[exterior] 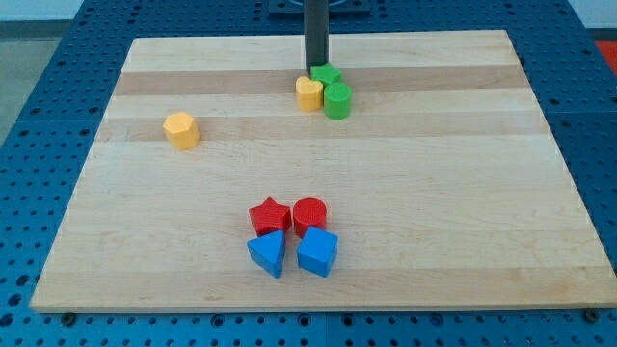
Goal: Separate green star and yellow heart
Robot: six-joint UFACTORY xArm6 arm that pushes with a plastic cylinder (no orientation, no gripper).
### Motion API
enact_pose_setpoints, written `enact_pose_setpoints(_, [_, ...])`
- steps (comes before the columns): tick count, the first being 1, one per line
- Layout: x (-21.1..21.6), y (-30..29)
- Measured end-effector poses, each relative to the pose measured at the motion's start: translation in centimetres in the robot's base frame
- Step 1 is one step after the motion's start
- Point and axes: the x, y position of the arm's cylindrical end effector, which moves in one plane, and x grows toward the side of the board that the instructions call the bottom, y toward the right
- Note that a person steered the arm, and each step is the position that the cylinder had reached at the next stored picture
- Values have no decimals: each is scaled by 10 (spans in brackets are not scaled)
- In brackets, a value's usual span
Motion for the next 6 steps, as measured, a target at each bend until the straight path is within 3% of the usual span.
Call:
enact_pose_setpoints(2, [52, 11])
enact_pose_setpoints(6, [90, -27])
